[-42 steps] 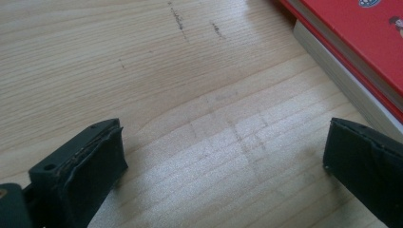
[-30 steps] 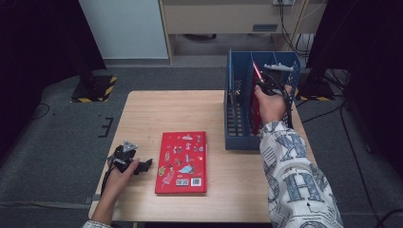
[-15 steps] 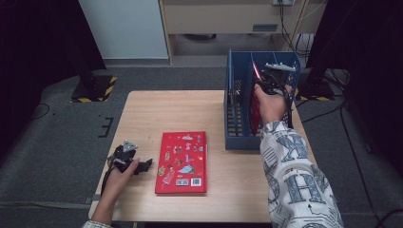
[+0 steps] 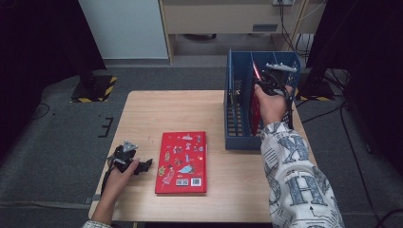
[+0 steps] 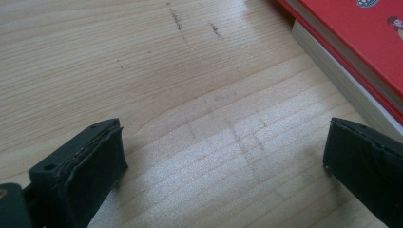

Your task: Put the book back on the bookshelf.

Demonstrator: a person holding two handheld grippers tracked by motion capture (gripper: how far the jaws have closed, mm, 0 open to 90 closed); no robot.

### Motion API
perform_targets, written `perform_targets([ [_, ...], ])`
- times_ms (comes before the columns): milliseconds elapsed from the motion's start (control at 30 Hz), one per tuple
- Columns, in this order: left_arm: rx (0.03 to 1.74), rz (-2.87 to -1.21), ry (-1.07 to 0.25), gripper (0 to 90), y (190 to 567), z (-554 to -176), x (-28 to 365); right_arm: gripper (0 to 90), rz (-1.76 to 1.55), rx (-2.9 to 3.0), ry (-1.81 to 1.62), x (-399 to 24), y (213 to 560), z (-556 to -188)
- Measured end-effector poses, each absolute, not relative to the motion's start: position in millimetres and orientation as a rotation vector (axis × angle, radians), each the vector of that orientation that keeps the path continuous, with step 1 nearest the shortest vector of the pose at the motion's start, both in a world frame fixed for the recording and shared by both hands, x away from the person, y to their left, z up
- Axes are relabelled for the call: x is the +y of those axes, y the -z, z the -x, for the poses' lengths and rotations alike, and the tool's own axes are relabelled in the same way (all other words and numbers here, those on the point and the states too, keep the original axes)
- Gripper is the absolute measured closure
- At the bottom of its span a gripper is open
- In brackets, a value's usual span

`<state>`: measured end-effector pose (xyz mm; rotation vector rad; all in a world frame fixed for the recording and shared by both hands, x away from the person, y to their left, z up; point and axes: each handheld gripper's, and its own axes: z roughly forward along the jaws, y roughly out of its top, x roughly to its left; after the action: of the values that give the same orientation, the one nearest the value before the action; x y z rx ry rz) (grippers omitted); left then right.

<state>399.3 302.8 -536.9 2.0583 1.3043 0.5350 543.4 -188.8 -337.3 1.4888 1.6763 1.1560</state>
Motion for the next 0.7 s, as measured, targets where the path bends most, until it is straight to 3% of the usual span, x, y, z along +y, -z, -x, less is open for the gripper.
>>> perform_targets([
  [367, 1.303, -2.059, -0.535, 0.0, 536.9, -399.3, 302.7, 69.9, -1.476, 1.689, -1.168, -186.9, 337.4, -543.1],
  [700, 1.302, -2.06, -0.533, 0.0, 536.8, -399.2, 302.5, 58.7, -1.461, 1.705, -1.206, -185.8, 335.7, -540.9],
])
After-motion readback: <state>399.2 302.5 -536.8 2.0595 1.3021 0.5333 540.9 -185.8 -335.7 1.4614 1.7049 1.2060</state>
